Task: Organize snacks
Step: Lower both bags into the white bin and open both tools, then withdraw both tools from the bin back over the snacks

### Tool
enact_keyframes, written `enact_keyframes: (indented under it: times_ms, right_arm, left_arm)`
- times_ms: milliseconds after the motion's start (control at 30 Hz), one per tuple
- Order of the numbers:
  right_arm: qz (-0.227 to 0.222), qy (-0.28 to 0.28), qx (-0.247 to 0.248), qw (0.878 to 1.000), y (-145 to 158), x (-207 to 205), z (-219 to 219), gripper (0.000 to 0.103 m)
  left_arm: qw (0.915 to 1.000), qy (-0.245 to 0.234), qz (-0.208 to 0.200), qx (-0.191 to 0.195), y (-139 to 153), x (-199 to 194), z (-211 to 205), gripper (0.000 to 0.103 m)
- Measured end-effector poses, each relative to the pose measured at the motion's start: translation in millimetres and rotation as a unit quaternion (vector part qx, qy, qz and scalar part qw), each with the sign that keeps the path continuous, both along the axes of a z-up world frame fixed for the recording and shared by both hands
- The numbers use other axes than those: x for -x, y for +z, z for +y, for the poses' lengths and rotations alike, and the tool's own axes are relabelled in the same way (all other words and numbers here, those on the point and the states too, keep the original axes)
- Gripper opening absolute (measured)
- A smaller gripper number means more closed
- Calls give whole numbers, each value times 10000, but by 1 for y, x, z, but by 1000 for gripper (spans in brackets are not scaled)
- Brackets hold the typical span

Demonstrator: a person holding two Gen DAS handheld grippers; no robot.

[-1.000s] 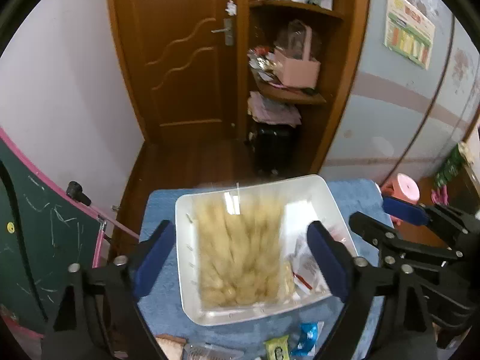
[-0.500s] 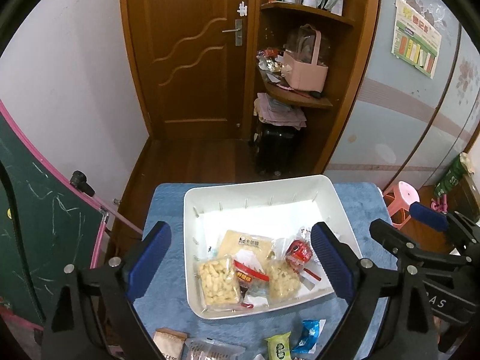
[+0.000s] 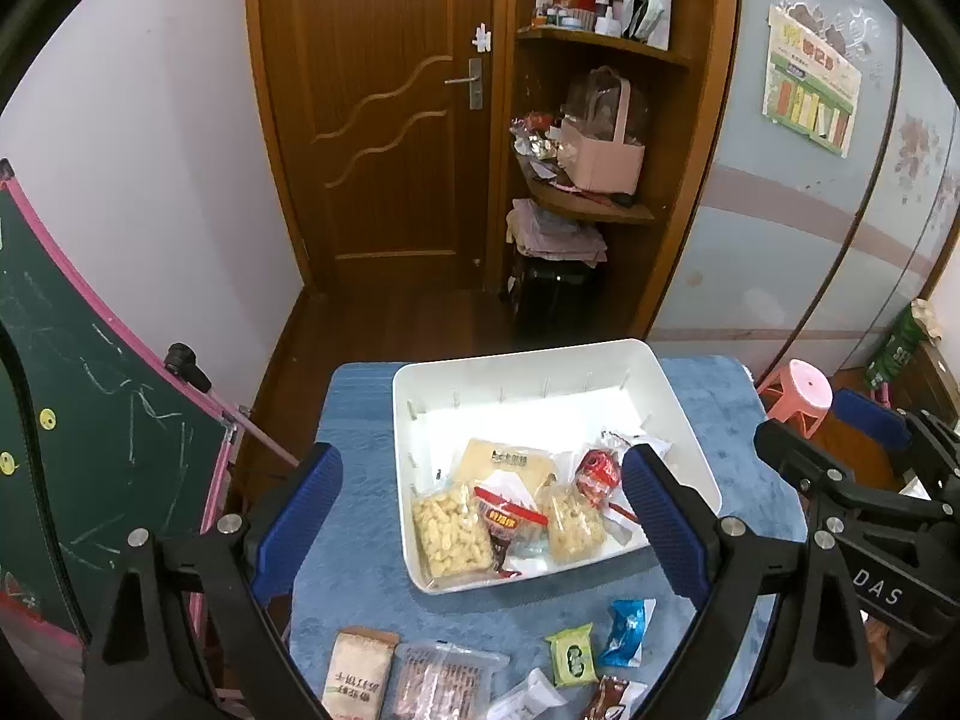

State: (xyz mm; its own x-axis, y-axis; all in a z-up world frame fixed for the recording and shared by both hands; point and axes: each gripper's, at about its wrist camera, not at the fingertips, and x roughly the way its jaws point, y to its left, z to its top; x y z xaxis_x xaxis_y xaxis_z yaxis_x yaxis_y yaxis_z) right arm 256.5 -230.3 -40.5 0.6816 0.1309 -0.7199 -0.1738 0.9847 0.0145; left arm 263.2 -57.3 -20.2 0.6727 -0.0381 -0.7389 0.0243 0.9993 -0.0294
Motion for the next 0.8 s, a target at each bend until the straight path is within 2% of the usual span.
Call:
enact_keyframes:
  times_ms: [200,367,567,667,800]
  right_arm:
    - [-252,44,-42,9997,12,31,9,79]
    - [-644,64,-96,9979,19,64,16,79]
    - [-1058,23,97,9943,23,103,28,79]
    - [-1033,47,87,9946,19,117,32,79]
    - [-713,126,98,9973,5,136,36,79]
  left_arm:
    - [9998,-94,-160,-75,12,32,10,94]
    - [9994,-202,-263,-108,16,62,20,94]
    - [9989,-330,-285,-150,14,94,30,94]
    - [9988,-392,-275,-127,8,111,36,94]
    - [9987,-470,-163,-56,-7,133,47,94]
